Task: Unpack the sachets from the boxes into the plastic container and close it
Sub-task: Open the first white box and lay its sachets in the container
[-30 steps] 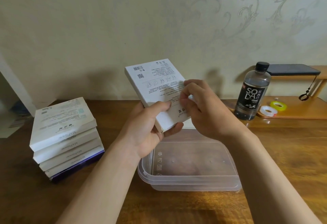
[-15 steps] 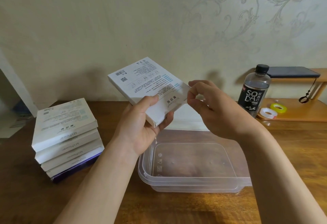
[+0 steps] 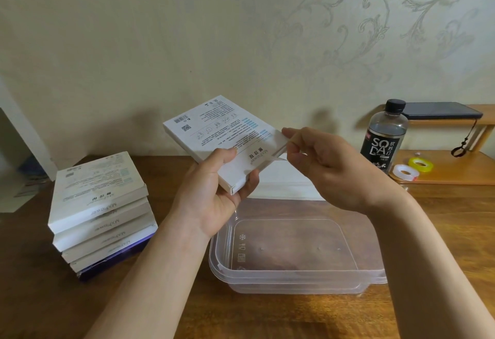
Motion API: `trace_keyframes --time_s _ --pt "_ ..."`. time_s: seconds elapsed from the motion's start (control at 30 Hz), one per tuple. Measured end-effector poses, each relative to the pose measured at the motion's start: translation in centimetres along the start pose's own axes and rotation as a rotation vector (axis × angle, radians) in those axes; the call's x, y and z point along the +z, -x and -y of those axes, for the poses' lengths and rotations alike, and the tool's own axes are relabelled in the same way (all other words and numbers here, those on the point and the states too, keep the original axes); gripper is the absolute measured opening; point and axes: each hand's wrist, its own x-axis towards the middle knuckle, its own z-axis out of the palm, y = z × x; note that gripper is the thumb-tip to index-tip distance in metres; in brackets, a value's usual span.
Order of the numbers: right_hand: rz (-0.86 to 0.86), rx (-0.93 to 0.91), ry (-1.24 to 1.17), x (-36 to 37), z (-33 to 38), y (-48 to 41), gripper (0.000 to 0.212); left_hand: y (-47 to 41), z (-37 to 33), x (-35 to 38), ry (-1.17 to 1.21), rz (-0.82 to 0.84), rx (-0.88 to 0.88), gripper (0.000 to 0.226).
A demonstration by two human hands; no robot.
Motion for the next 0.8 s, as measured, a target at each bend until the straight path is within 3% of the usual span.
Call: trace_keyframes --time_s 0.47,0.53,0.67,0.8 --pt "0.033 0.035 -0.072 -0.1 -0.7 0.1 0.015 -0.2 -0.1 -0.2 0.078 0.002 0.043 0.035" --pt "-0.015 0.085 -0.186 -0.1 -0.6 0.0 0.015 -0.3 -0.1 -0.3 0.071 0.003 0.044 0.039" --pt "-0.306 0.272 -0.607 0.6 -0.2 -0.8 0.022 -0.2 0.1 -0.2 0.031 0.024 0.055 0.042" --pt "-0.275 0.404 -0.818 2.6 0.2 -1.6 0.042 0.2 0.5 0.4 -0.022 0.074 0.077 0.038"
